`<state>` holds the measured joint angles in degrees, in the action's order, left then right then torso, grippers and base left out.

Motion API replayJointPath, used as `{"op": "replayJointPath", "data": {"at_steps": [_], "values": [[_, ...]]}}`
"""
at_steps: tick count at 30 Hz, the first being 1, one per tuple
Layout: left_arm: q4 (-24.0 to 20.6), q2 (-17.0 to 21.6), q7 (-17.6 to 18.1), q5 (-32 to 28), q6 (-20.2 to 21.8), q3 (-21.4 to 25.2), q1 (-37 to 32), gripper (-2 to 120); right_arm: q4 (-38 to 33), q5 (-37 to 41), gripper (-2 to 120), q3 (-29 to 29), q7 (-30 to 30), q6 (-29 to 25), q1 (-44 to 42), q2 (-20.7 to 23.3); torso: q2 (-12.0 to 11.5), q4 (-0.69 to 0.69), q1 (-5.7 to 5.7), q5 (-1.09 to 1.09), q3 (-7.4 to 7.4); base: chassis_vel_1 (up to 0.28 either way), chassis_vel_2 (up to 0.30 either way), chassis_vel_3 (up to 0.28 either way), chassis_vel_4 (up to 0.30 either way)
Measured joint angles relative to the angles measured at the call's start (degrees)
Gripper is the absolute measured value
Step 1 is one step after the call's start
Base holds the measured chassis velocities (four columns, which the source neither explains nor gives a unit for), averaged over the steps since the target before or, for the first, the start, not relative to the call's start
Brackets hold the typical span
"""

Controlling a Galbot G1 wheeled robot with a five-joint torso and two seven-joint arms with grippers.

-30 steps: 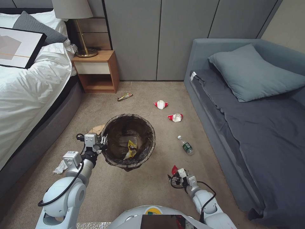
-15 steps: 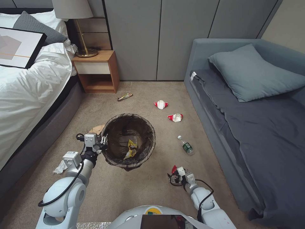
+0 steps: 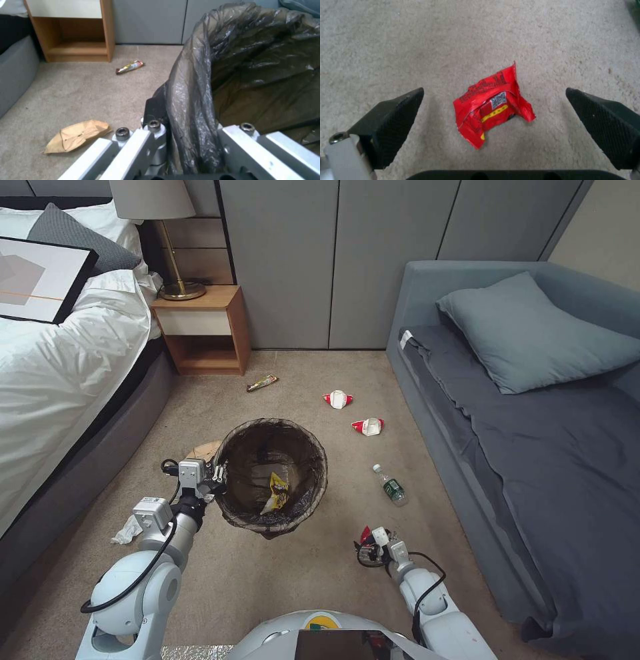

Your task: Pick up the trash bin, then pick up the garbage from the floor and place it into the trash bin.

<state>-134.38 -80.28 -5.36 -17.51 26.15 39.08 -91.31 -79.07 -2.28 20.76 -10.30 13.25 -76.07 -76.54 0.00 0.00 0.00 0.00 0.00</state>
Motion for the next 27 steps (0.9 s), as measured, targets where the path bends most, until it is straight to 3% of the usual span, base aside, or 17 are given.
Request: {"op": "replayJointPath", "data": {"at_steps": [27], "values": [[0.7,0.16,-0.11,0.02,0.13,-0.31,0.62,7,5.63,-2.68,100,-0.54,0.81,-1.48,3.43,-1.28,0.01,-0.02,0.0,-0.04,0.0,0.0,0.0,0.0,0.0]]}}
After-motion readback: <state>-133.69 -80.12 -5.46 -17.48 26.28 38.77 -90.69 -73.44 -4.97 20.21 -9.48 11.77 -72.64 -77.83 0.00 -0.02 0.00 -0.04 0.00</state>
